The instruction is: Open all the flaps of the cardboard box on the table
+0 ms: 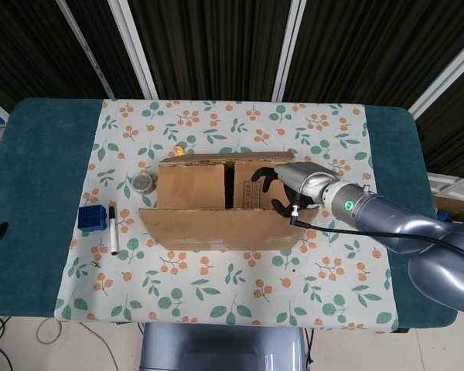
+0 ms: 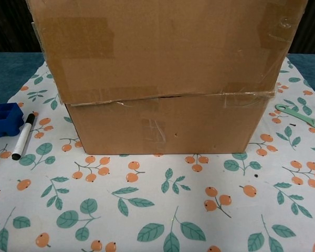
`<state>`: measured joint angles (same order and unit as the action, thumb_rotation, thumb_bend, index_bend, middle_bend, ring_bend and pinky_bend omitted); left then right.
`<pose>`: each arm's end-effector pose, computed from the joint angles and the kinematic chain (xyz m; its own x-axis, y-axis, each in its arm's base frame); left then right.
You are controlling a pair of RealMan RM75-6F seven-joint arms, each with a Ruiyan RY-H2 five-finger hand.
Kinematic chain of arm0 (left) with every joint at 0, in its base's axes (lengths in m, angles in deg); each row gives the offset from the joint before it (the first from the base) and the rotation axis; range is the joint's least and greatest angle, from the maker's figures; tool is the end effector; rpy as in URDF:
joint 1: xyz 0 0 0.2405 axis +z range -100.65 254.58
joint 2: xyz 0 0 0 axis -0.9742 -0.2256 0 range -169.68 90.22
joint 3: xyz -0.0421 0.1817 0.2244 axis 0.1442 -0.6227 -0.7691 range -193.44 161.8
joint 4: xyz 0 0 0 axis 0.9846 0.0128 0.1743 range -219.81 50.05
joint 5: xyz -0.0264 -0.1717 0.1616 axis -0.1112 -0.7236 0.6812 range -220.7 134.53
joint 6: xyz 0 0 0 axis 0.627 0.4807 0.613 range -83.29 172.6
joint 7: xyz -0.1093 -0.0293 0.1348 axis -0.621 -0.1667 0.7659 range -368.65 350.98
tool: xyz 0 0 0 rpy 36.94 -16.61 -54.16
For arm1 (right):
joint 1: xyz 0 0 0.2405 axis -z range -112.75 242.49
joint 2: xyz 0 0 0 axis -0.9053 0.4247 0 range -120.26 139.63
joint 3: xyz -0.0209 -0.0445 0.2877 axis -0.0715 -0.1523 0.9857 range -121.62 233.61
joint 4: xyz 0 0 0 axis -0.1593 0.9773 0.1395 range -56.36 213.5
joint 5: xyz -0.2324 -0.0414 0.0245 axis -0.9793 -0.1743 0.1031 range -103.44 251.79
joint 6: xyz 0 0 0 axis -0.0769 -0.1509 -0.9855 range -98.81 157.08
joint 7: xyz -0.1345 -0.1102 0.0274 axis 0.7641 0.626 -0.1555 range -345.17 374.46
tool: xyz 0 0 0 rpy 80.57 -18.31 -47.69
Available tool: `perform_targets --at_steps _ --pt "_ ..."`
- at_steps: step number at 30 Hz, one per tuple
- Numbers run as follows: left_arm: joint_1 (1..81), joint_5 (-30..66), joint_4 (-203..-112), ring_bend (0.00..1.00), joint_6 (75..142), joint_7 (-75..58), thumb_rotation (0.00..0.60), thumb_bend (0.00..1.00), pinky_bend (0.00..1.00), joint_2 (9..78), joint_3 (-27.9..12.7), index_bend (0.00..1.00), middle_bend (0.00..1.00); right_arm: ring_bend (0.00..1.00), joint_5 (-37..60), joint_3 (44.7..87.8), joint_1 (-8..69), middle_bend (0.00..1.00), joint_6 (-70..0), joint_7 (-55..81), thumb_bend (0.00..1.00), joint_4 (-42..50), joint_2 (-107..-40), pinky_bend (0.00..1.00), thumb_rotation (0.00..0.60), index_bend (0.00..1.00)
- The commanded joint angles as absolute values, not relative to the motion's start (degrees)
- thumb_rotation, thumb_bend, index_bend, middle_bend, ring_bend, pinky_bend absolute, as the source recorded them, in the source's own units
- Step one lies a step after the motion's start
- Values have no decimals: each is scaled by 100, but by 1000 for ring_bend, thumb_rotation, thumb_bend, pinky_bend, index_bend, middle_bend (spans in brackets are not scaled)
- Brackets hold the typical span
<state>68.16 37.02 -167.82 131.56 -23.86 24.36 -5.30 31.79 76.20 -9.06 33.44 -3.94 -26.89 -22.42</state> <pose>-0.3690 0.2739 0.2095 0.2662 -0.2173 0.9391 0.9623 0.0039 -0.2718 0.0100 -0.4281 0.1878 0.3030 -0.6992 0.6475 -0.9474 -0.2944 0.1254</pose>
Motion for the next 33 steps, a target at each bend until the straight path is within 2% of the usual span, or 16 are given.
perform_targets --at_steps 1,8,13,17,20,24,28,31,33 --pt "6825 3698 -16777 0 13177 -2383 600 223 0 2433 -520 94 0 672 3114 7754 -856 277 3580 -467 602 -2662 -2192 364 600 173" --pt "6834 3663 -16790 0 13169 -2349 600 224 0 2436 -509 94 0 681 3132 8085 -751 277 4079 -600 602 -2628 -2044 364 600 172" --pt "6839 3733 -16831 0 13163 -2268 600 223 0 2412 -559 94 0 681 3241 8379 -594 276 4926 -518 602 -2523 -1936 364 600 170" --pt "6829 3738 -16823 0 13148 -2238 600 223 0 2416 -562 94 0 660 3145 8473 -416 269 4957 -317 567 -2492 -1981 364 600 169" --pt "6818 3741 -16818 0 13121 -2217 600 224 0 2417 -569 94 0 593 2998 8518 -224 243 4603 -151 503 -2554 -2040 364 600 149" --pt "6806 3764 -16825 0 13089 -2210 600 224 0 2404 -588 94 0 536 2565 8452 82 211 3662 151 395 -2714 -2135 358 600 129" --pt "6793 3803 -16805 0 13099 -2210 600 223 0 2415 -593 94 0 486 2130 8169 335 200 2379 418 399 -2818 -2284 342 600 129" --pt "6771 3844 -16781 0 13086 -2255 600 224 0 2430 -601 94 0 456 1863 7878 522 198 1167 845 451 -2864 -2555 329 600 128" --pt "6763 3864 -16743 0 13098 -2282 600 224 0 2444 -598 94 0 425 1785 7725 582 198 649 1134 510 -2868 -2733 316 600 128"
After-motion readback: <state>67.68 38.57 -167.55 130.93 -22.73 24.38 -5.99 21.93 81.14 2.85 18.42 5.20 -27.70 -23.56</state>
